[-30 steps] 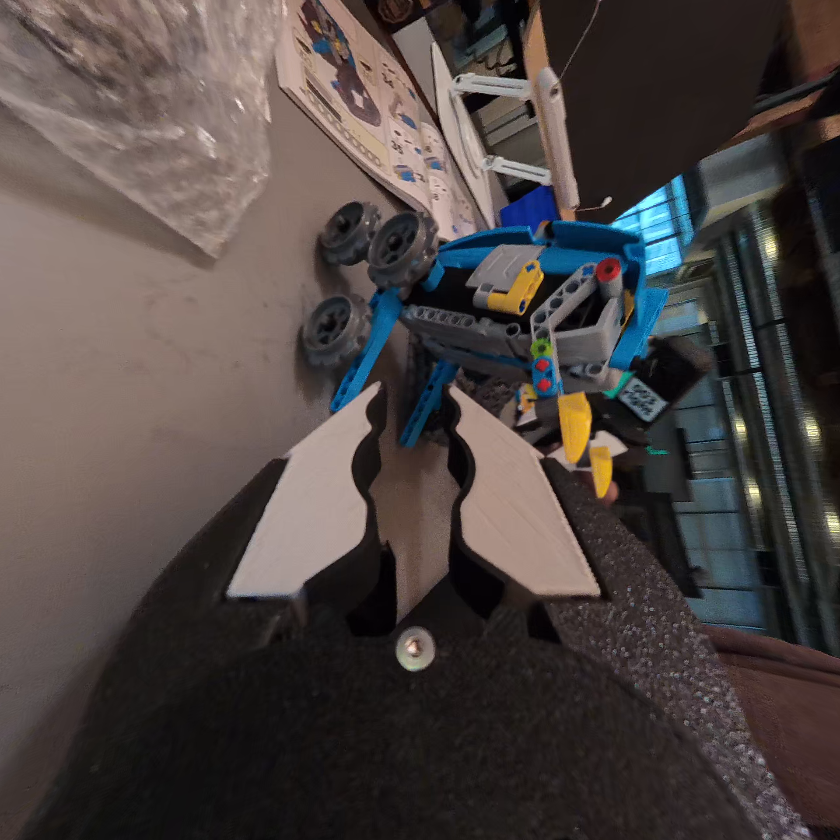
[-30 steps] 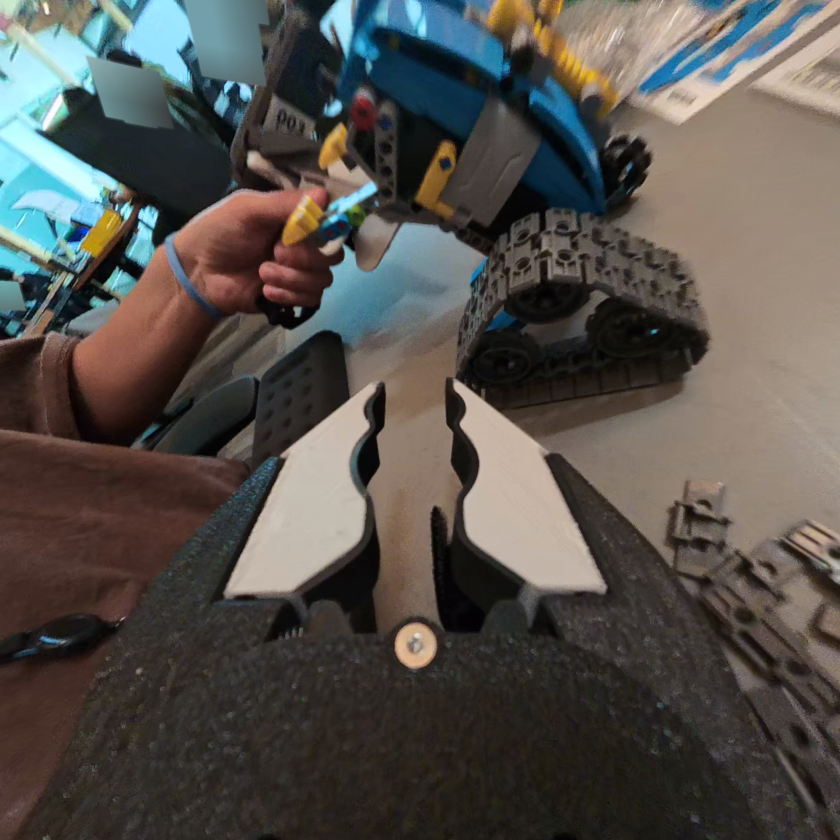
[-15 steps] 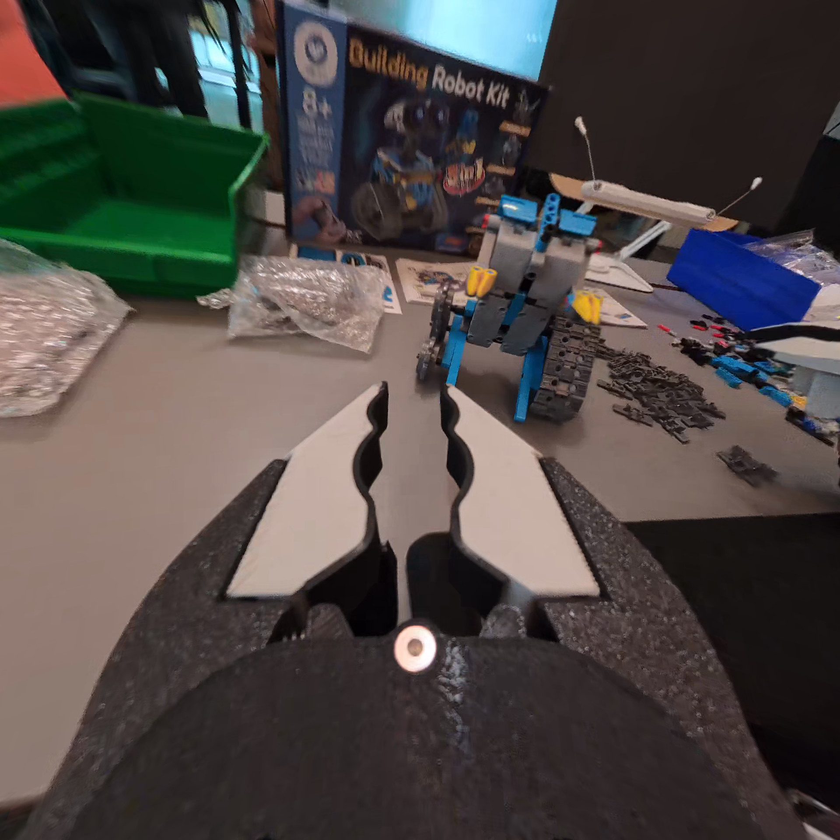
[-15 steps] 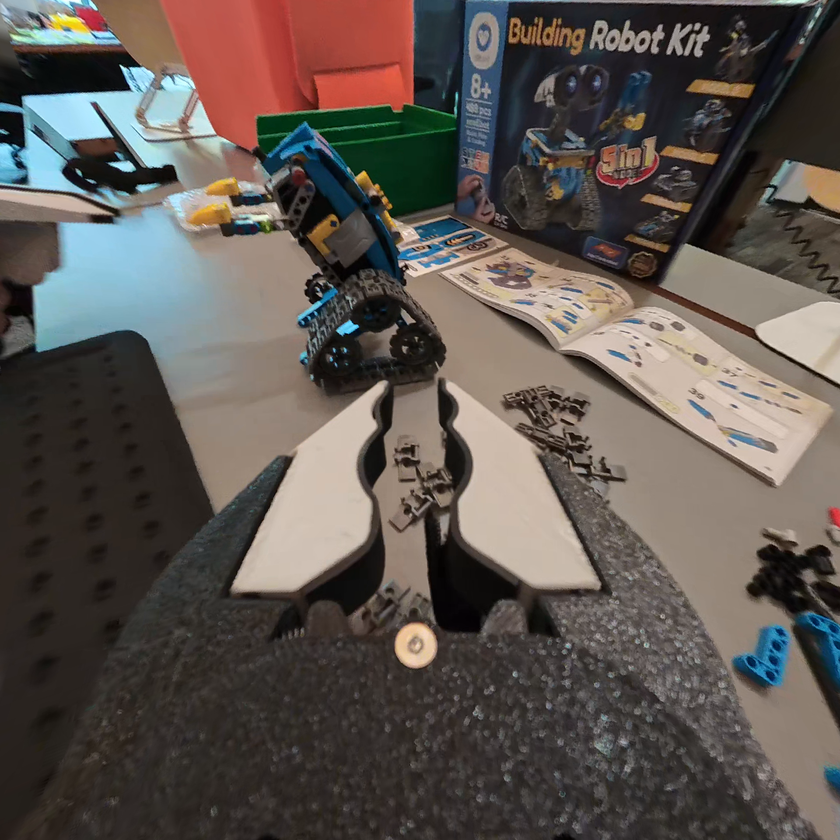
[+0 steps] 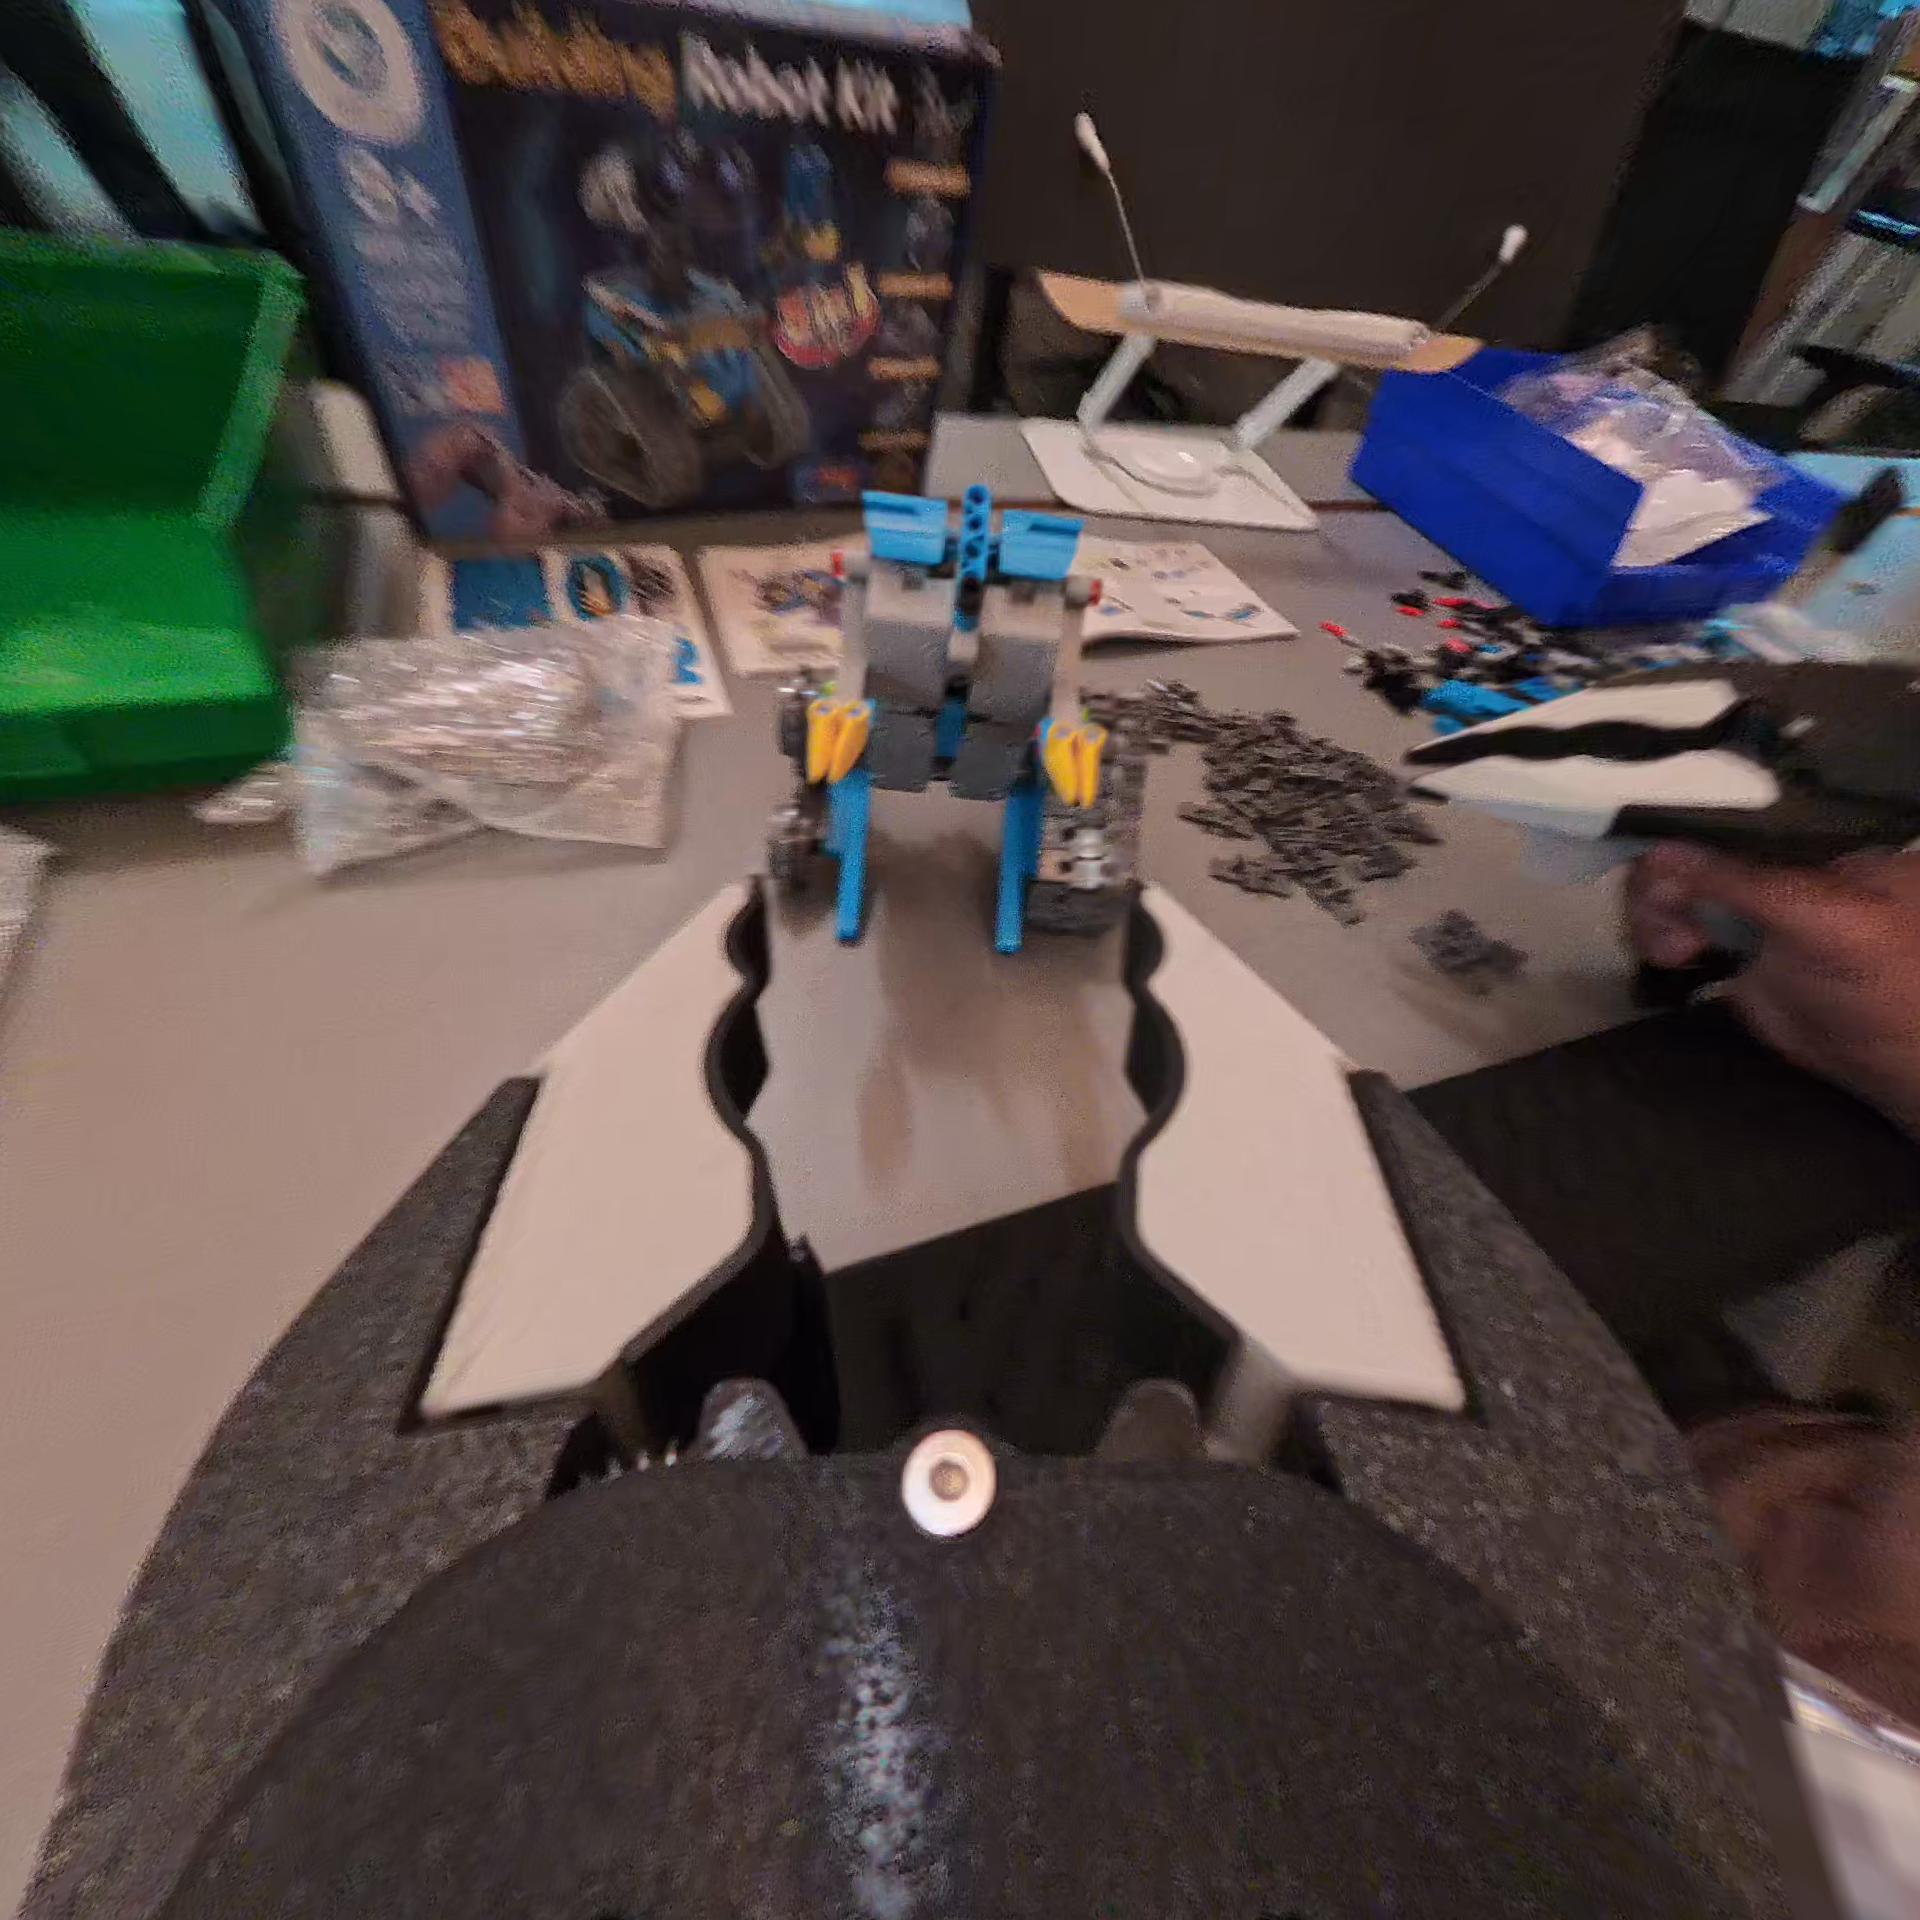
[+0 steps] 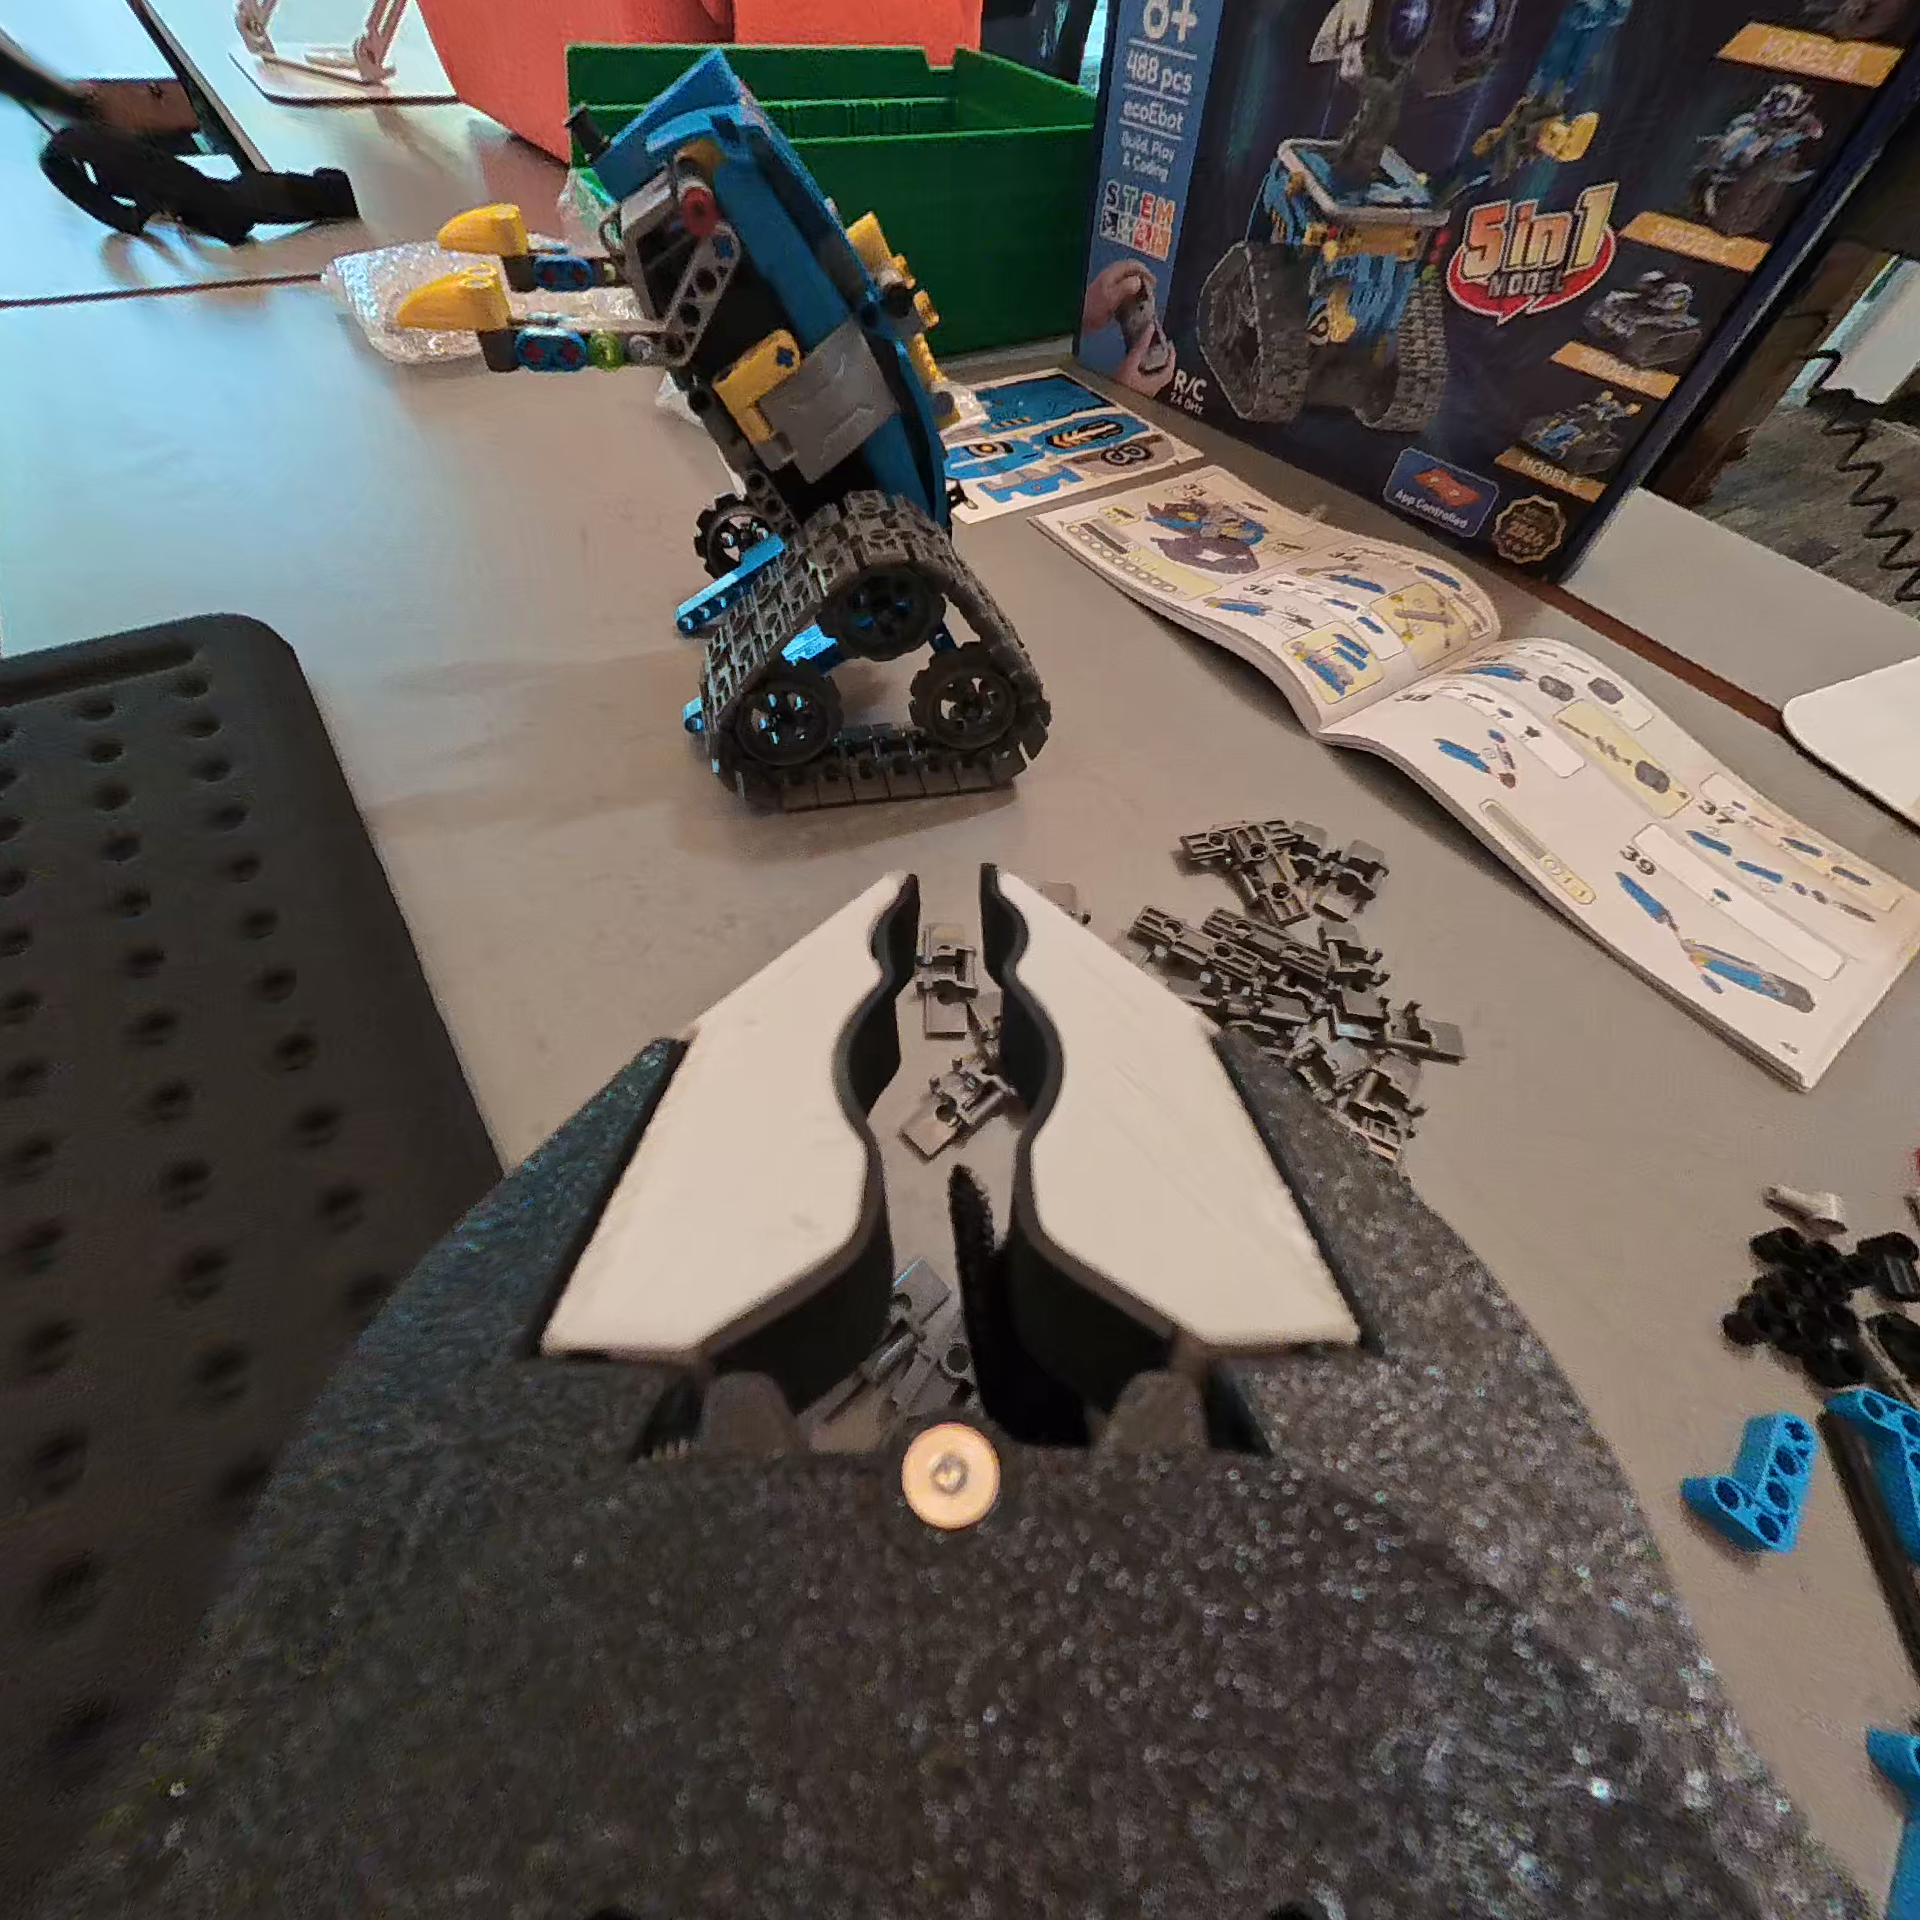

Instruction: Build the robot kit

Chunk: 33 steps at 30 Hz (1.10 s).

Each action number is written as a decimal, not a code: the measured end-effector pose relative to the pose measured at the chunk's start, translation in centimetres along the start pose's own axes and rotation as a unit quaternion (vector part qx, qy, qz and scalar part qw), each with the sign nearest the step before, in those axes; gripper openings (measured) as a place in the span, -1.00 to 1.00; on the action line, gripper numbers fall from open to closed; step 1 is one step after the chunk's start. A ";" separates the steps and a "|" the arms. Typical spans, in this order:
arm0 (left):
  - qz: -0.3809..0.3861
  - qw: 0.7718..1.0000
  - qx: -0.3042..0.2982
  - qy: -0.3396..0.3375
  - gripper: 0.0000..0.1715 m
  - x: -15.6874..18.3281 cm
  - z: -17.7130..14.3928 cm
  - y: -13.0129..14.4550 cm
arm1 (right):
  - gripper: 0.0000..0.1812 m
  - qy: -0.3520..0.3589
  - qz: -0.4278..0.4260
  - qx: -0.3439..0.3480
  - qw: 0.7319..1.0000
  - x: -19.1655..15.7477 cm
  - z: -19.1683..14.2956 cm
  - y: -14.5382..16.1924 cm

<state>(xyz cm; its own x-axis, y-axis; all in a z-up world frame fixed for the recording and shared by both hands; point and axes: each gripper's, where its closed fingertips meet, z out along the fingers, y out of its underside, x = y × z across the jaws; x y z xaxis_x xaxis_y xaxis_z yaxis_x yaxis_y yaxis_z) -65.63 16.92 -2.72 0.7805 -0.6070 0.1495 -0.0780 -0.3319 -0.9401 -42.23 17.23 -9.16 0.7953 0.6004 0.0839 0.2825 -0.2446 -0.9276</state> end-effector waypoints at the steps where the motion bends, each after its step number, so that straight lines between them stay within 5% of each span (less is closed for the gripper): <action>1: -0.021 0.999 -0.034 0.026 -0.05 0.3 1.3 -0.9 | -0.87 -0.002 0.000 -0.003 1.000 0.0 0.1 0.1; 6: 0.032 0.990 -0.138 0.001 0.25 -0.2 8.4 -4.8 | -0.88 -0.009 0.026 -0.009 1.000 0.5 0.4 0.4; 12: 0.026 0.970 -0.241 -0.021 0.24 -0.5 13.1 -2.6 | -0.87 -0.019 0.081 -0.005 0.996 1.4 0.2 0.6; 15: 0.010 0.964 -0.266 0.013 0.03 0.4 13.3 -1.8 | -0.87 -0.028 0.105 0.005 0.994 1.6 -0.2 0.6; 33: 0.105 0.955 -0.276 -0.021 0.03 1.3 7.2 -0.2 | -0.86 -0.057 0.161 0.002 0.985 1.9 0.0 1.0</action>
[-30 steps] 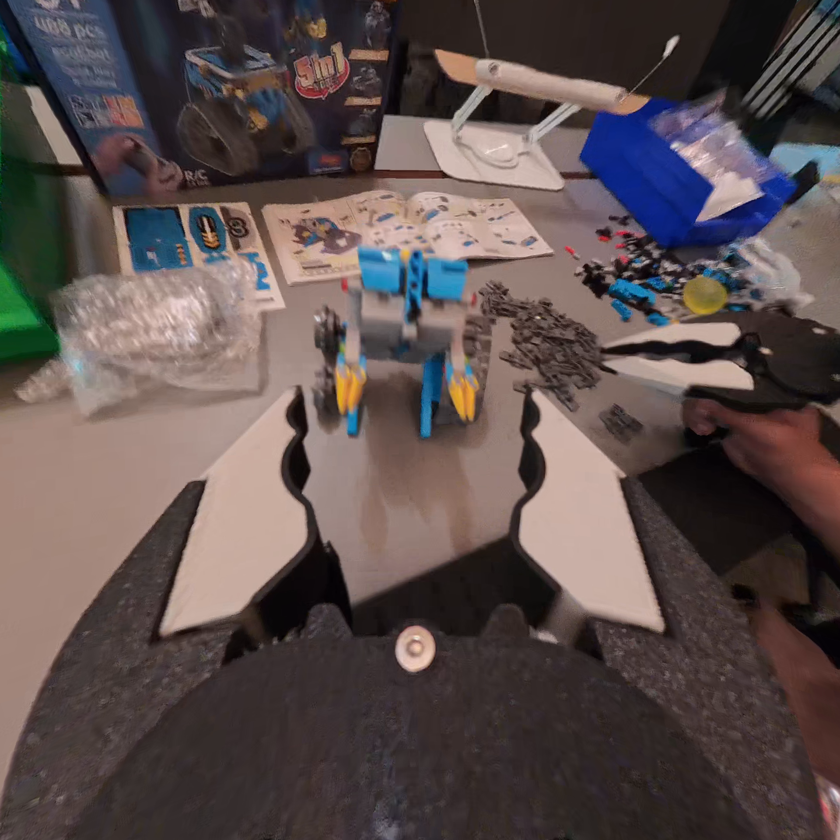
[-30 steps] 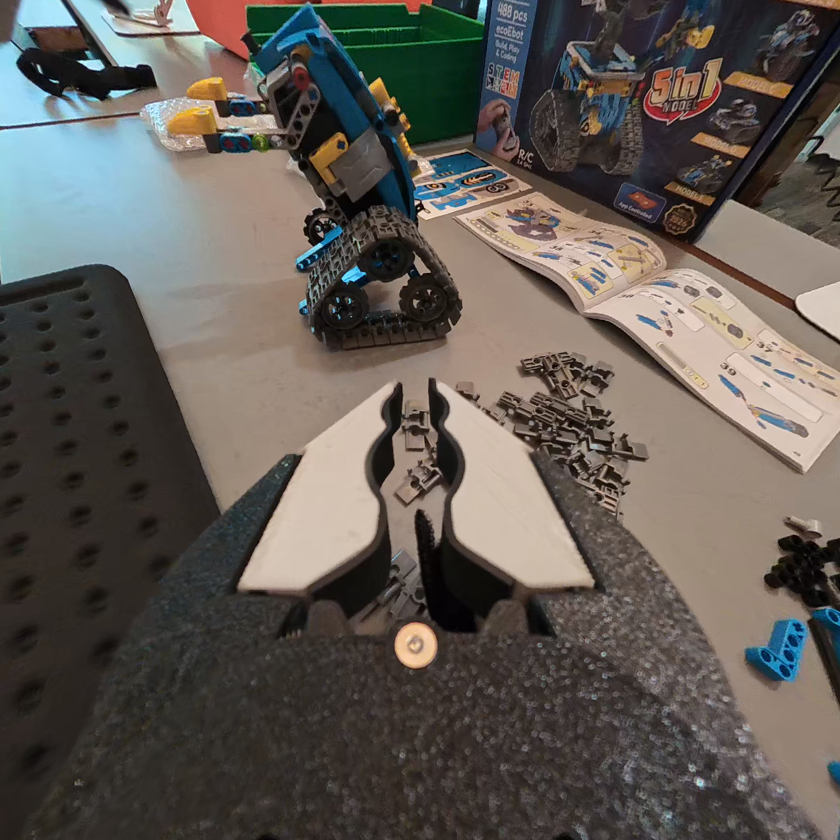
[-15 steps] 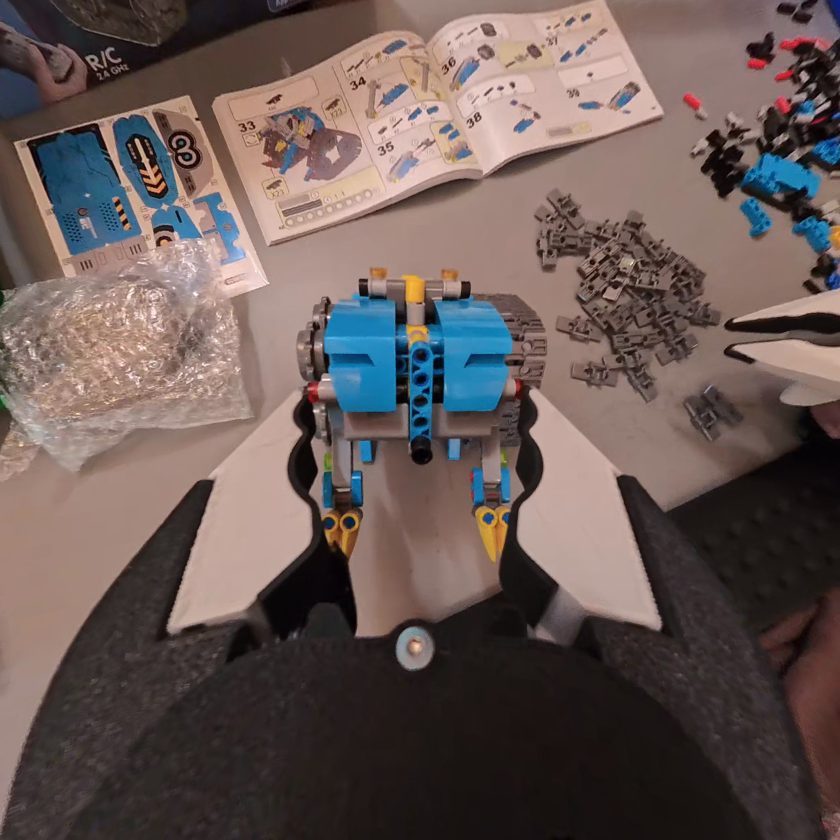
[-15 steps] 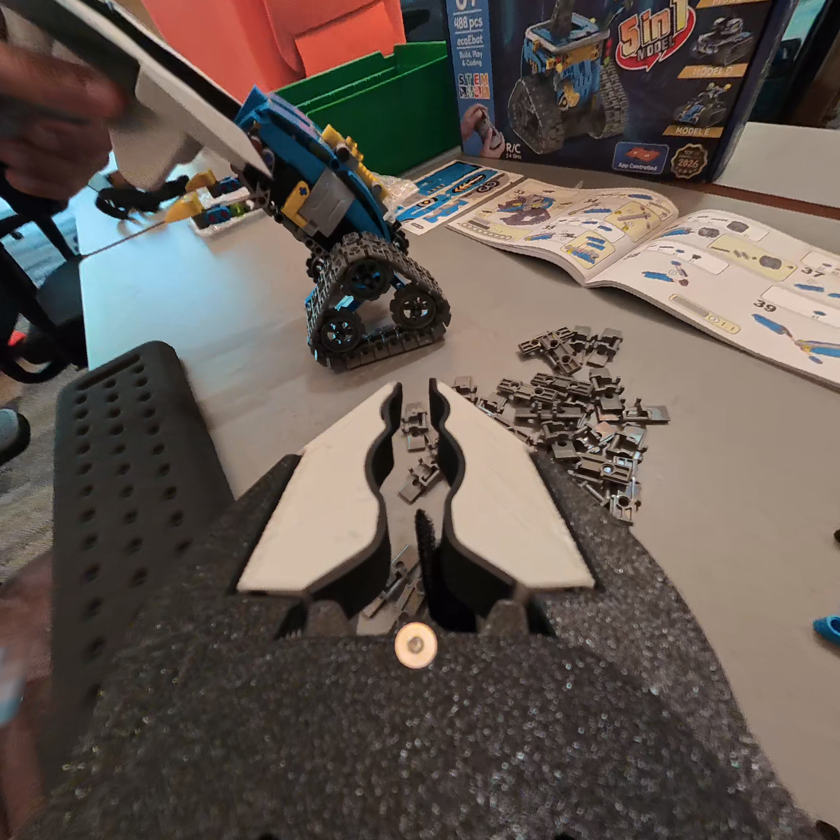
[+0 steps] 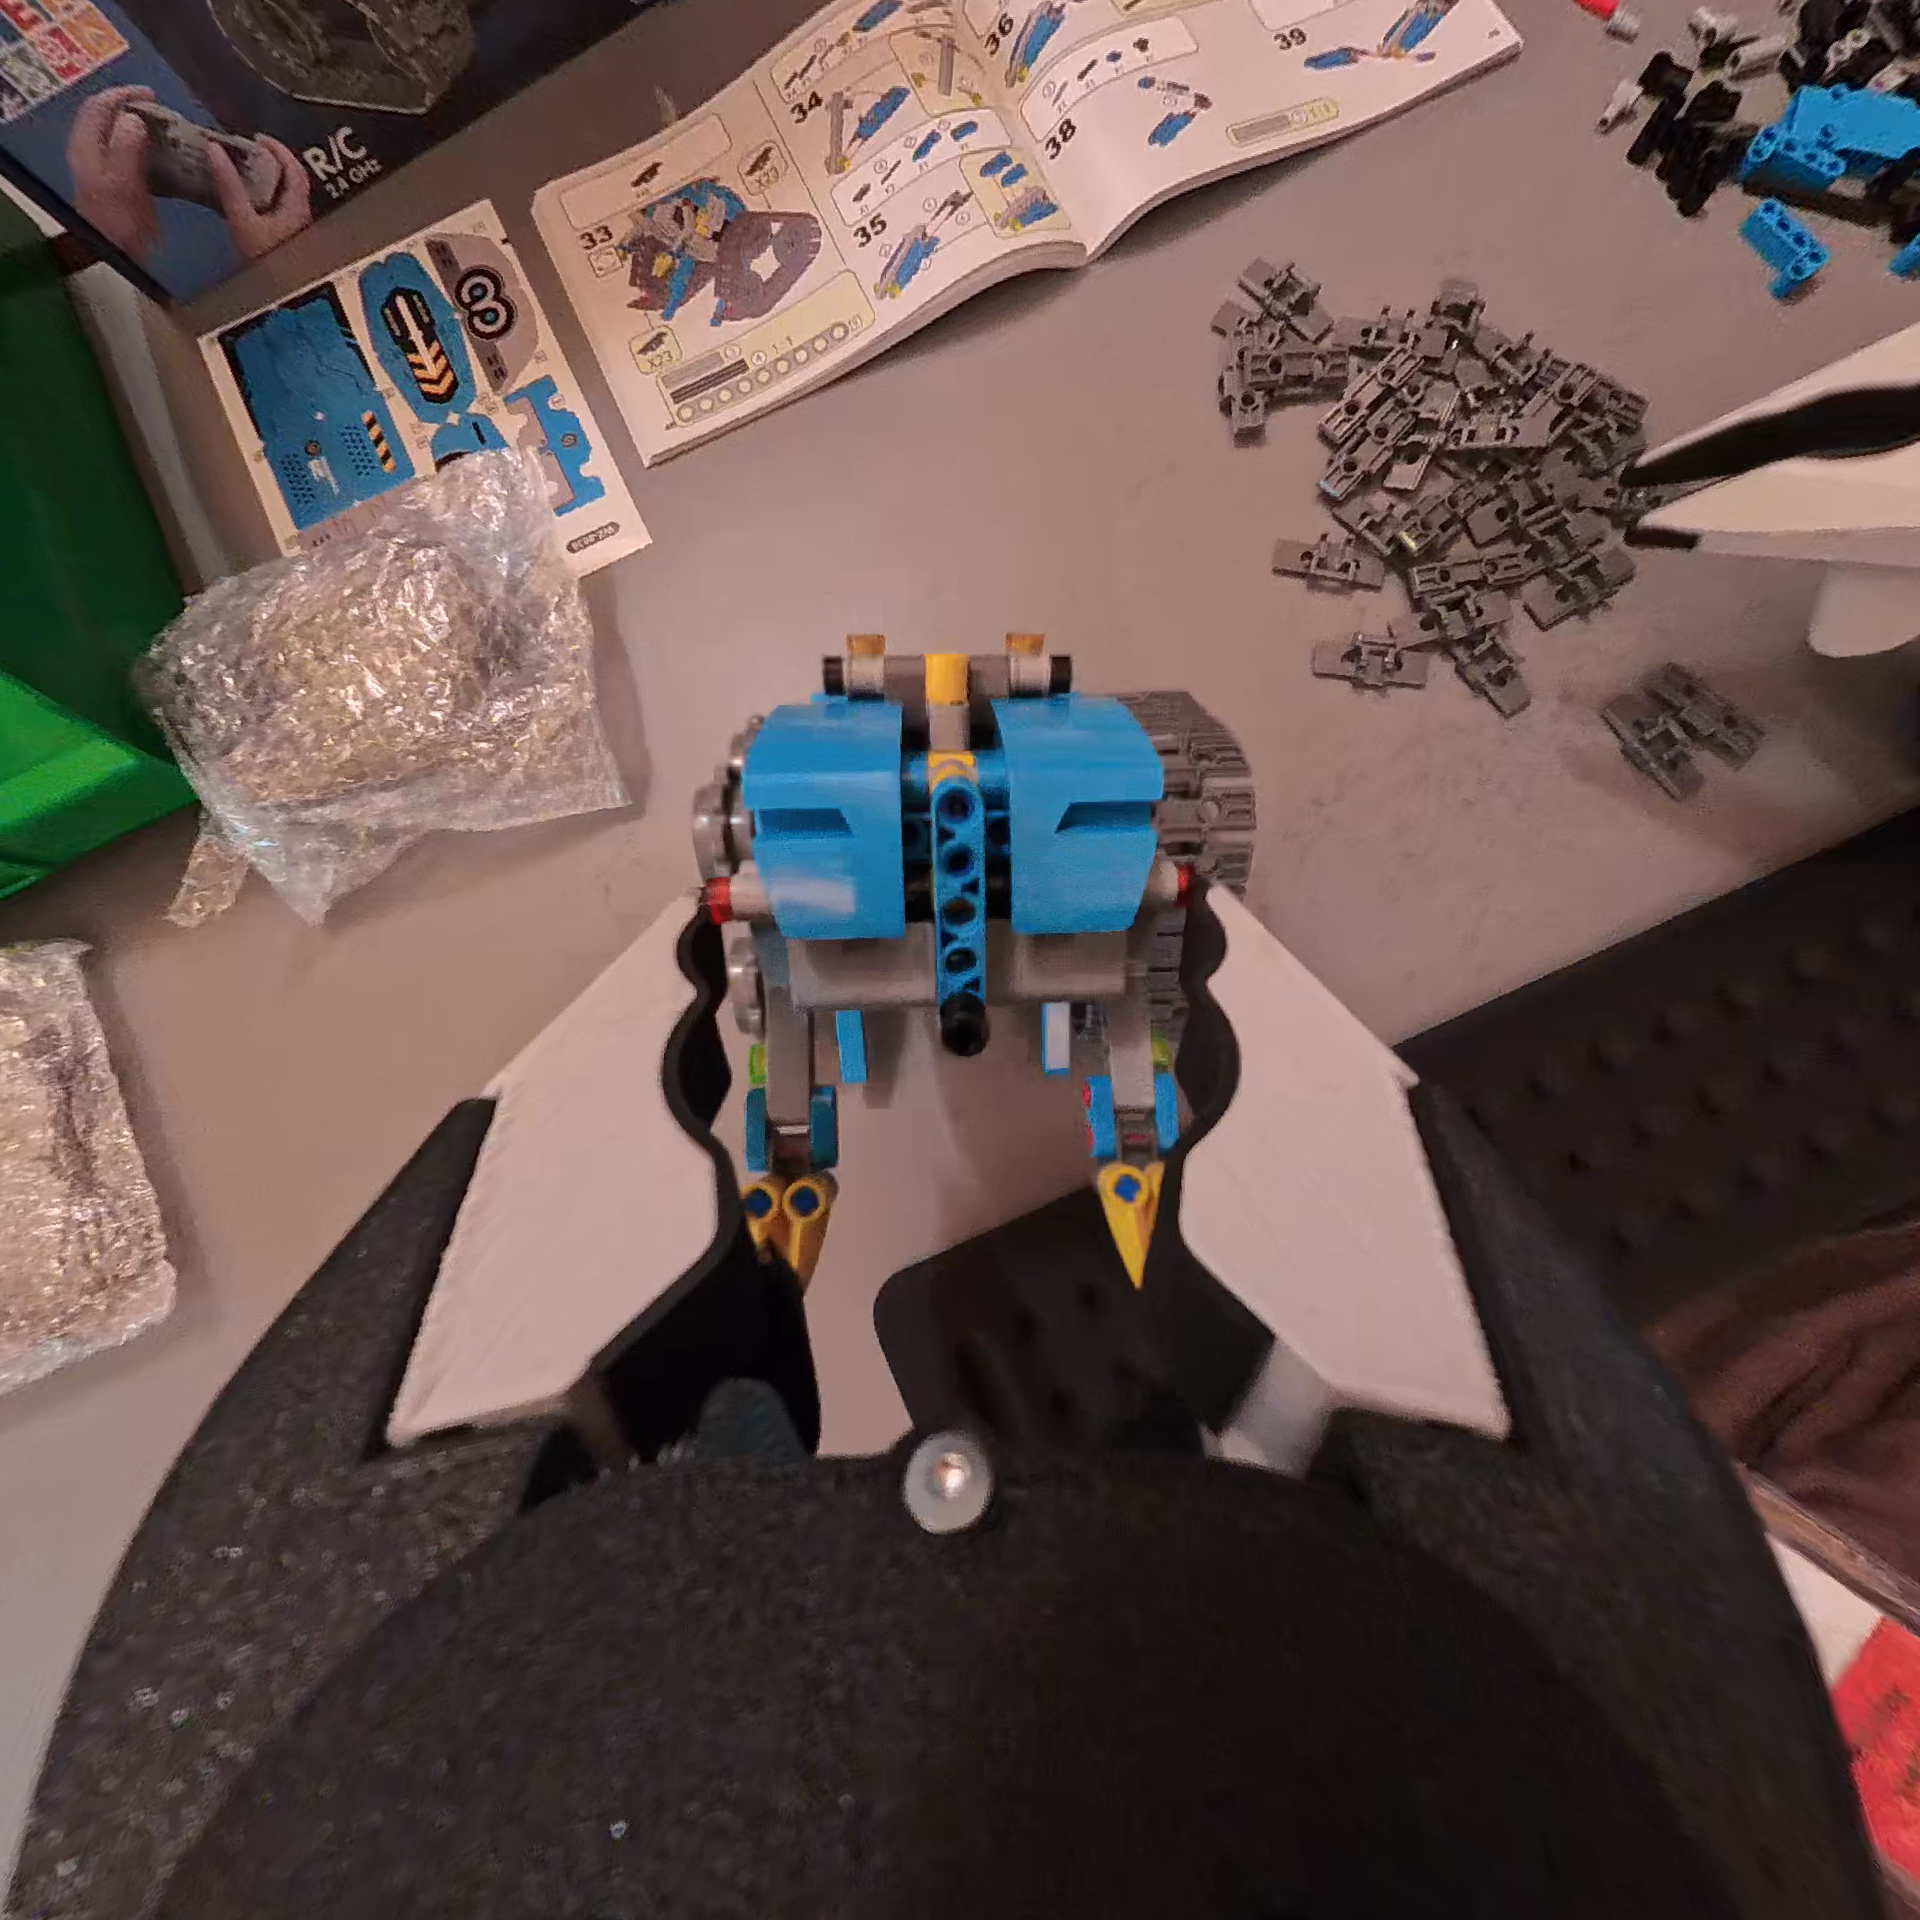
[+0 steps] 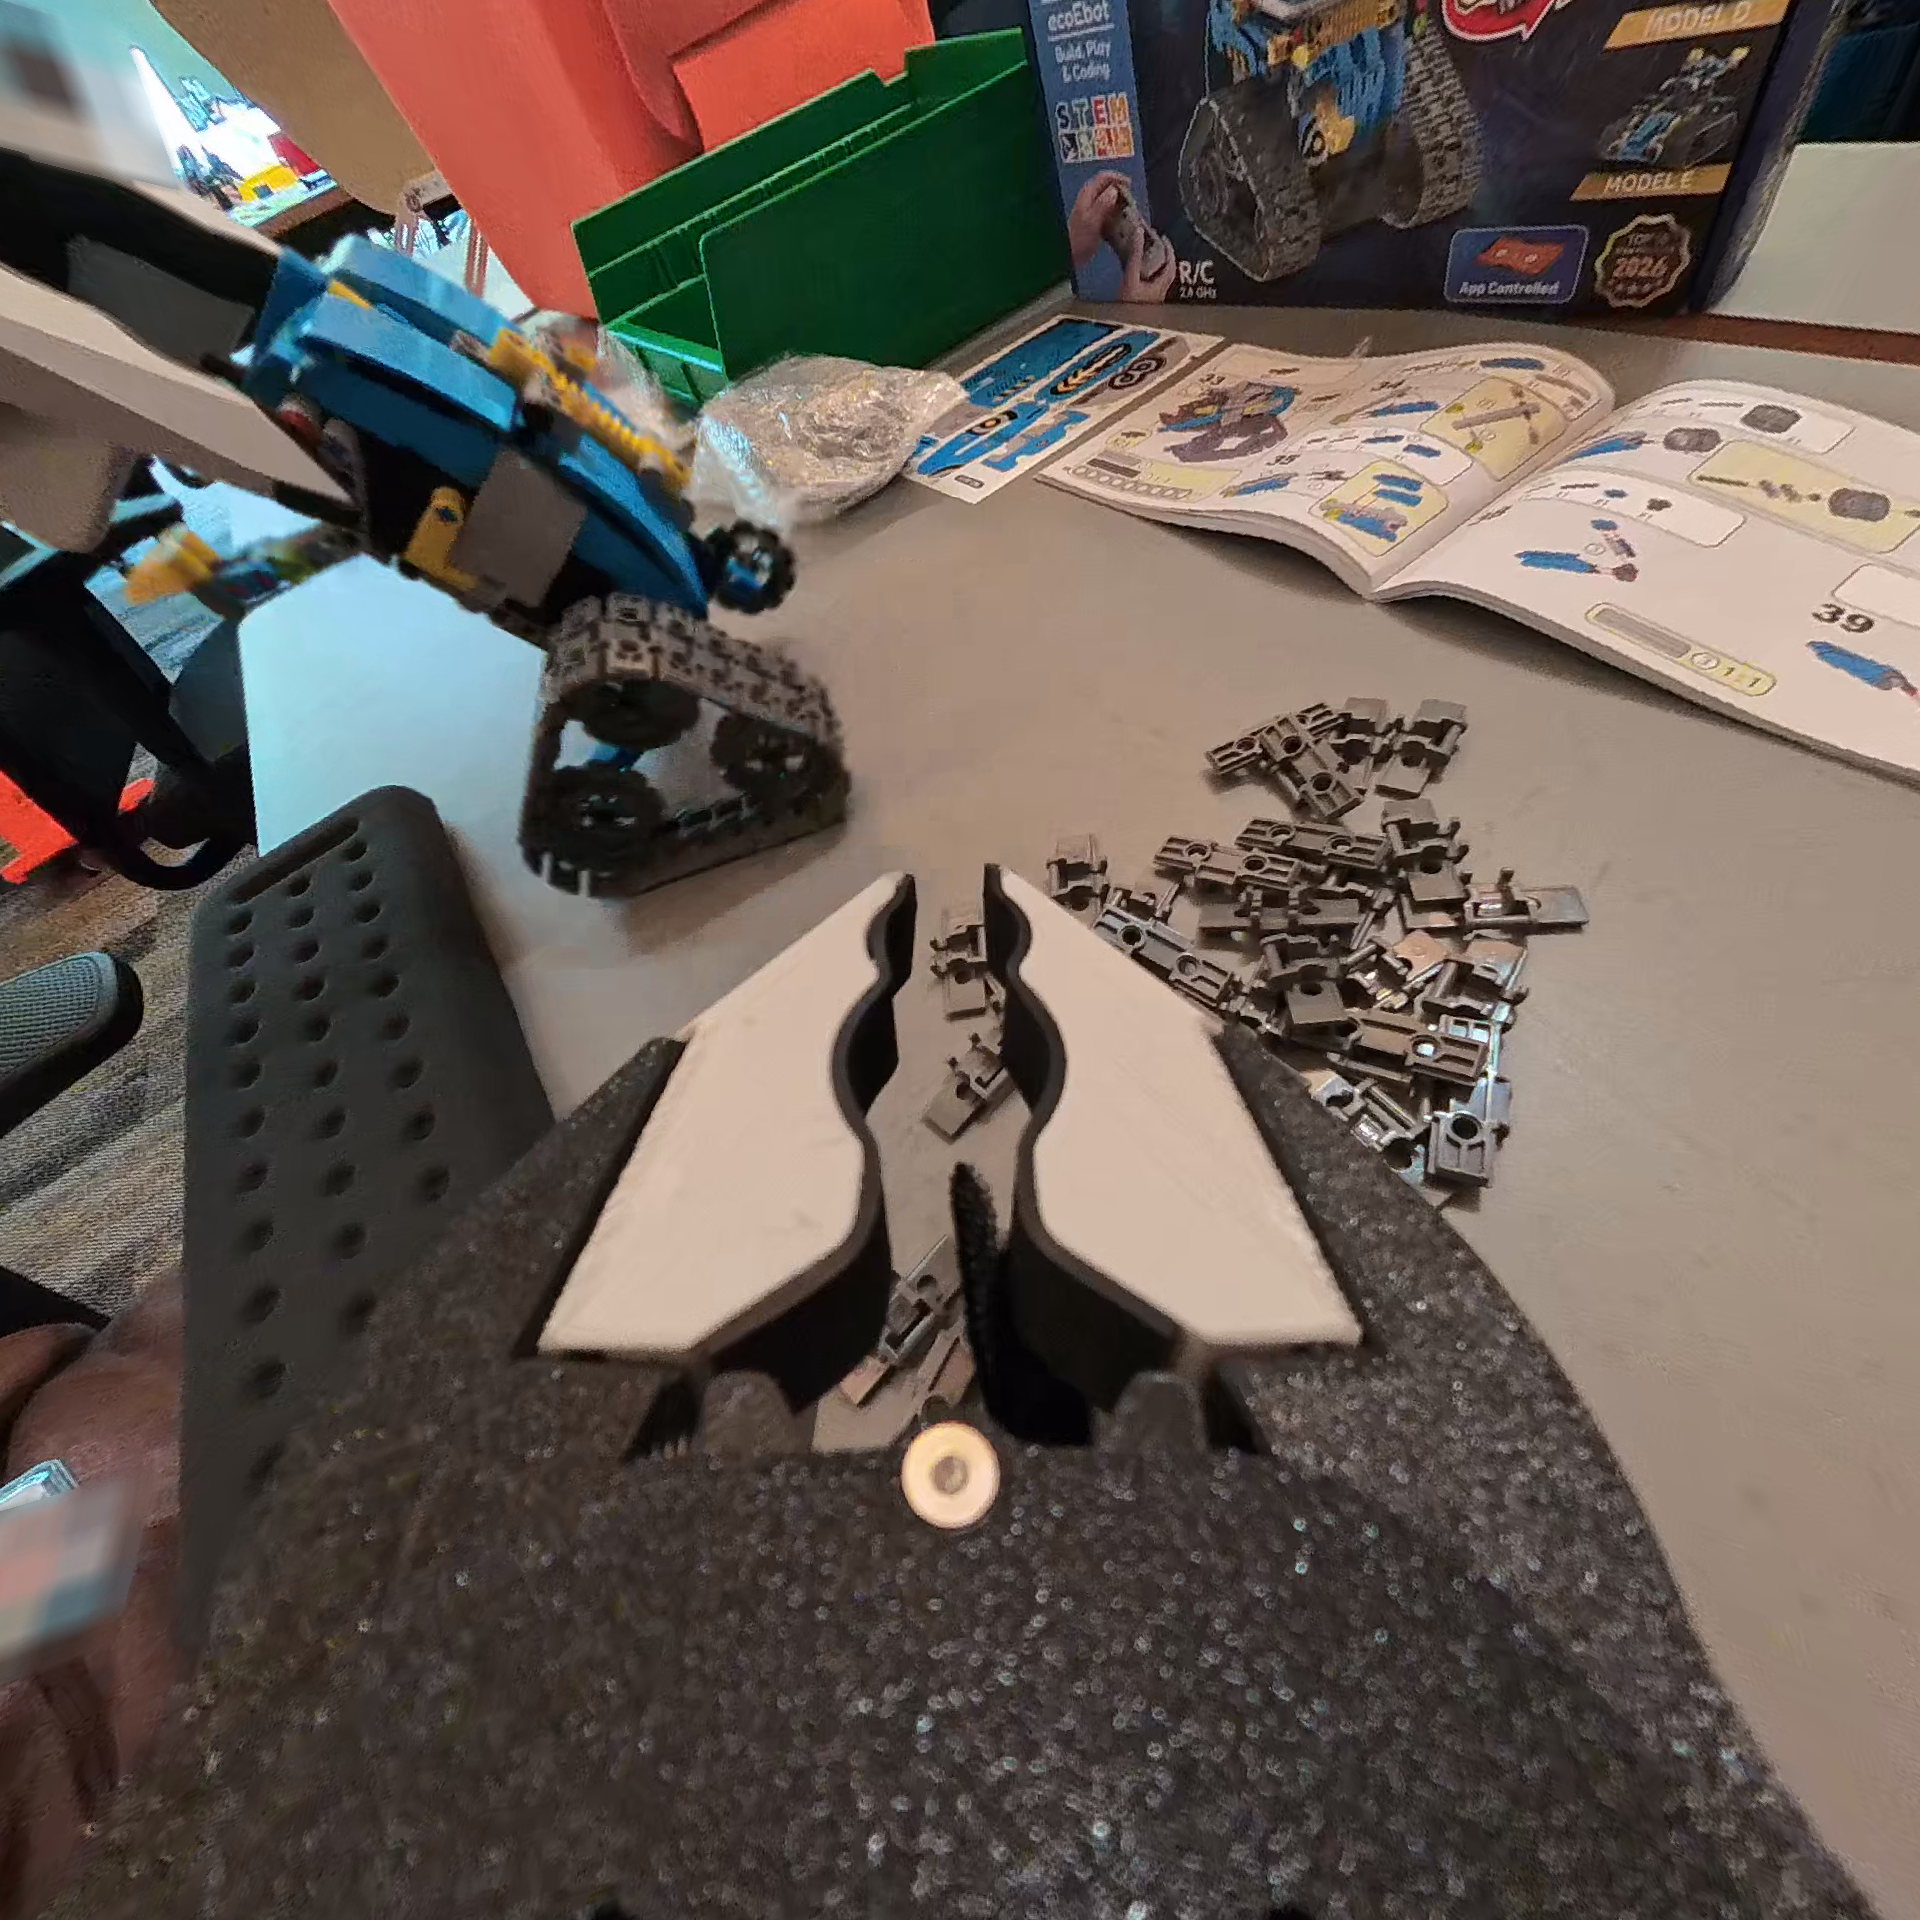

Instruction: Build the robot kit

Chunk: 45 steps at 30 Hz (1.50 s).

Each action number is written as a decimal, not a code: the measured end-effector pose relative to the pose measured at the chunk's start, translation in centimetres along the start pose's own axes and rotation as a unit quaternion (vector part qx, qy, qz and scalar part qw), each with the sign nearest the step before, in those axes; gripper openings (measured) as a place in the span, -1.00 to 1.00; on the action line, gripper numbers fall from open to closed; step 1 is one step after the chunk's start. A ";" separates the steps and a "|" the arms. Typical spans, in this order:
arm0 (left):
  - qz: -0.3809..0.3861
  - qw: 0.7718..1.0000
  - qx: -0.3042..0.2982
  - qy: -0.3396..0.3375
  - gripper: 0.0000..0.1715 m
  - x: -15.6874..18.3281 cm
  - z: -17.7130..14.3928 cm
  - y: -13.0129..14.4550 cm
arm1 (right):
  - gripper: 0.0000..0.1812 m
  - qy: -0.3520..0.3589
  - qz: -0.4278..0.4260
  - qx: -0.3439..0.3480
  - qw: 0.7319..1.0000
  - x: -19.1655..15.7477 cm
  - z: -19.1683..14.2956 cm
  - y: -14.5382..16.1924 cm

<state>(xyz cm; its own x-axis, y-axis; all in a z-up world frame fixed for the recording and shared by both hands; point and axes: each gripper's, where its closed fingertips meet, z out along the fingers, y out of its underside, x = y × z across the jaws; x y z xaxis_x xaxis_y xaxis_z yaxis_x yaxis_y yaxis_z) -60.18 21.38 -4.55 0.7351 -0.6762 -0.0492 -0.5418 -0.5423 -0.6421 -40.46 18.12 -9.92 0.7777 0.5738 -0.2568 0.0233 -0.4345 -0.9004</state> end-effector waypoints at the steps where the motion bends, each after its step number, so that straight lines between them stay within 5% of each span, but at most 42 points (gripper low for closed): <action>1: -0.006 1.000 -0.003 0.008 0.03 -0.1 0.0 -0.1 | -0.86 0.000 -0.001 -0.001 1.000 0.0 0.0 0.0; 19: 0.010 0.995 -0.096 0.016 0.03 -0.8 5.7 -5.9 | -0.85 0.002 -0.033 -0.042 0.999 -0.6 0.9 1.4; 37: 0.024 0.989 -0.141 0.032 0.02 -3.7 -0.8 2.2 | -0.85 0.013 -0.071 -0.073 0.995 -1.0 1.6 2.4; 45: 0.029 0.990 -0.138 0.019 0.02 -3.1 0.7 0.2 | -0.85 0.014 -0.079 -0.075 0.994 -1.1 1.6 2.5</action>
<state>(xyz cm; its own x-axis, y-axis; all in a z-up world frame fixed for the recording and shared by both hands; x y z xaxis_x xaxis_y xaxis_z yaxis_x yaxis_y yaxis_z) -62.28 23.66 -5.07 0.6860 -0.7261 -0.0472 -0.6774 -0.6136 -0.4057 -42.29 17.53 -12.46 0.7743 0.6241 -0.1048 0.2382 -0.4408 -0.8654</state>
